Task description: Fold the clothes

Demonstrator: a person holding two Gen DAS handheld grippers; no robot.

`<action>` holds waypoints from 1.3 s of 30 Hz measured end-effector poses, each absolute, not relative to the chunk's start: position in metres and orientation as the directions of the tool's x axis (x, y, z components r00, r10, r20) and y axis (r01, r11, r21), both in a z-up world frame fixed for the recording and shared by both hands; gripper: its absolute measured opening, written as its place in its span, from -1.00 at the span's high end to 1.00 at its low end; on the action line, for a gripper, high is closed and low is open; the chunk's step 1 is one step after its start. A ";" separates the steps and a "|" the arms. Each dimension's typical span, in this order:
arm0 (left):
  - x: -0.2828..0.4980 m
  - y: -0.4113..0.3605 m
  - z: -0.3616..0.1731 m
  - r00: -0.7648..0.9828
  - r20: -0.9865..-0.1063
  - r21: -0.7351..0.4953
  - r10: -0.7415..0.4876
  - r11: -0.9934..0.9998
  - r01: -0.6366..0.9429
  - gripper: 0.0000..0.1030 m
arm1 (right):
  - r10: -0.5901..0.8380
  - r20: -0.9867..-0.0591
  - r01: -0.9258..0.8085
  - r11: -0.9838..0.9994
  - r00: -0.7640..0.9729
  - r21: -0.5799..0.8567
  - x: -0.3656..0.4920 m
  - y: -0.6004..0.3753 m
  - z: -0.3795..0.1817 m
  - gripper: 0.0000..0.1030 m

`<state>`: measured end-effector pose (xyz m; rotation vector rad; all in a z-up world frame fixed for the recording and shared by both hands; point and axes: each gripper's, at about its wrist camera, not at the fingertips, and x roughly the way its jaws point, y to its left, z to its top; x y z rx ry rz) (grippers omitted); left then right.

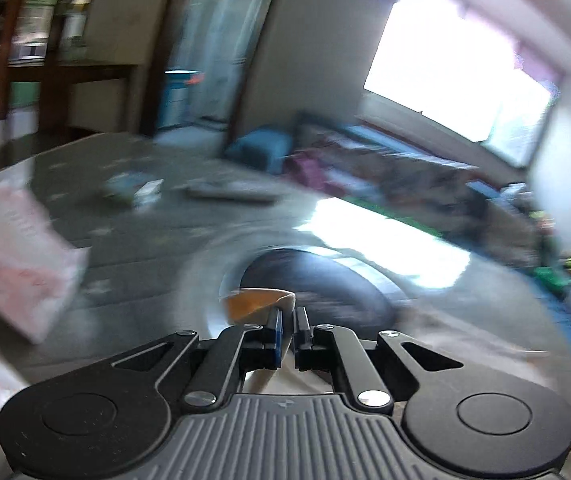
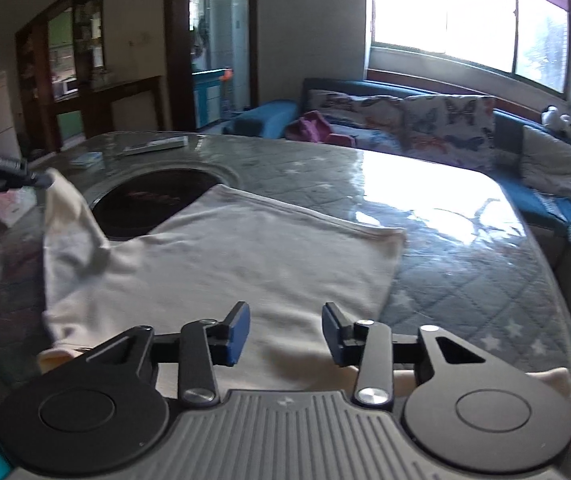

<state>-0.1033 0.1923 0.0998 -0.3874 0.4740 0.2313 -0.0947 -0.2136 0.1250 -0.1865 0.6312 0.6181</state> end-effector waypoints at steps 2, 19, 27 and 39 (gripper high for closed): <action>-0.107 0.171 0.109 0.889 -0.455 -0.330 0.046 0.919 -0.217 0.89 | 0.502 -0.603 -0.603 0.796 0.620 0.043 -0.095 -0.211 0.127 0.33; -0.084 0.057 0.063 0.772 -0.544 -0.344 -0.328 0.927 0.151 0.89 | 0.617 -0.623 -0.576 0.758 0.481 0.306 -0.078 -0.212 0.120 0.40; -0.095 0.038 0.053 0.744 -0.555 -0.288 -0.373 0.925 0.249 0.89 | 0.685 -0.637 -0.560 0.700 0.354 0.442 -0.059 -0.186 0.109 0.37; -0.104 0.022 0.044 0.735 -0.560 -0.223 -0.382 0.924 0.311 0.89 | 0.728 -0.668 -0.390 0.666 0.152 0.636 -0.028 -0.160 0.075 0.16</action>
